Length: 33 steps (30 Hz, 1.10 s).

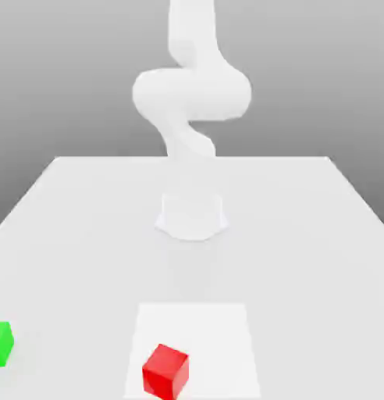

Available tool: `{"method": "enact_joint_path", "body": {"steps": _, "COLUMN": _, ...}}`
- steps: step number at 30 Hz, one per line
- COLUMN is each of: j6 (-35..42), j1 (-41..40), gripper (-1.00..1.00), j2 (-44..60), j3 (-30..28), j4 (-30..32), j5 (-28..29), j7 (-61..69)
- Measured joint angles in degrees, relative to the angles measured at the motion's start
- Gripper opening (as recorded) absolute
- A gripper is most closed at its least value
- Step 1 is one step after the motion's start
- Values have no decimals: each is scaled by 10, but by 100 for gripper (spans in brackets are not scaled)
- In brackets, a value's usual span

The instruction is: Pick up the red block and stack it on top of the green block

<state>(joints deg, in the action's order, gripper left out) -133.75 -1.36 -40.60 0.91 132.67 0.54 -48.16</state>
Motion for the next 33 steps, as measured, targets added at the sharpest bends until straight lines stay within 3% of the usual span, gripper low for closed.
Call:
{"method": "enact_joint_path", "body": {"steps": 16, "j6": -126, "j1": -58, "gripper": 0, "j2": 336, "j3": 27, "j4": 57, "j5": 36, "j7": -150}}
{"method": "enact_joint_path", "body": {"steps": 29, "j6": -265, "j1": -63, "gripper": 0, "j2": 604, "j3": 17, "j4": 78, "j5": 21, "j7": -211}}
{"method": "enact_joint_path", "body": {"steps": 30, "j6": -280, "j1": -61, "gripper": -100, "j2": 621, "j3": 15, "j4": 75, "j5": 23, "j7": -212}}
{"method": "enact_joint_path", "body": {"steps": 33, "j6": -280, "j1": -61, "gripper": -100, "j2": 621, "j3": 15, "j4": 75, "j5": 23, "j7": -212}}
